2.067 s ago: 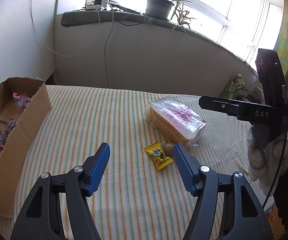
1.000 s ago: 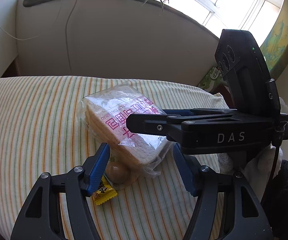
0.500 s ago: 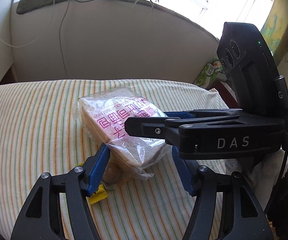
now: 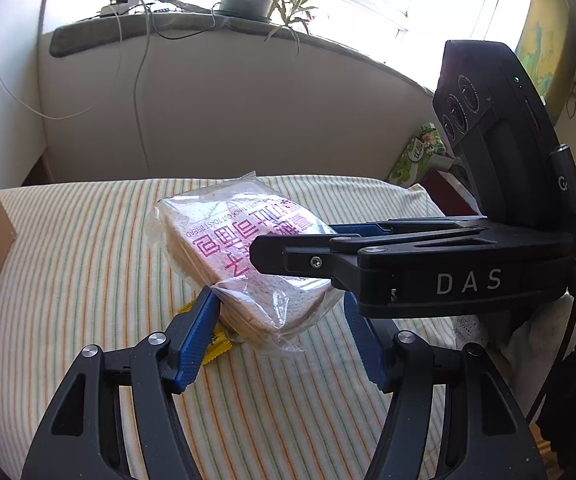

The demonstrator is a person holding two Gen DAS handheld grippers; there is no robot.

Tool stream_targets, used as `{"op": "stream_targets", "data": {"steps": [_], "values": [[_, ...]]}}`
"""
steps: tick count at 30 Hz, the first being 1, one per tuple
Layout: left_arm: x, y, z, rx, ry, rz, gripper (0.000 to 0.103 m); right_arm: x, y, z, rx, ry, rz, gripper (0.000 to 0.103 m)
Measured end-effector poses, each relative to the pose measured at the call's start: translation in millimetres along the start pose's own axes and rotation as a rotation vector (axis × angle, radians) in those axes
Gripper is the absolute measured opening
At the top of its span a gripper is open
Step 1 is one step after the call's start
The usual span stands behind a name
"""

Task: Organize snacks
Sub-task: 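Lift the bread loaf with both tools toward the cardboard box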

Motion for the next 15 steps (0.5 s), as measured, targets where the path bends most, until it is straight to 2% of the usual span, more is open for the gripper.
{"op": "stream_targets", "data": {"steps": [7,15], "values": [[37.8,0.5,12.4,0.011,0.049,-0.070,0.063,7.0,9.1,43.3,0.054,0.026,-0.029,0.061],[78.3,-2.0,47.7,0.050,0.121,-0.137,0.063,-0.7,23.9,106.8,0.144,0.058,-0.047,0.061]]}}
Point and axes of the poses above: each gripper's, at about its wrist camera, not at the fingertips, and x roughly against the way its jaws point, z to its left, y to its top, the point moved 6 cm from there along -x, roughly the way its jaws point, and after that the axes turned 10 degrees about -y, right-handed, at the moved point
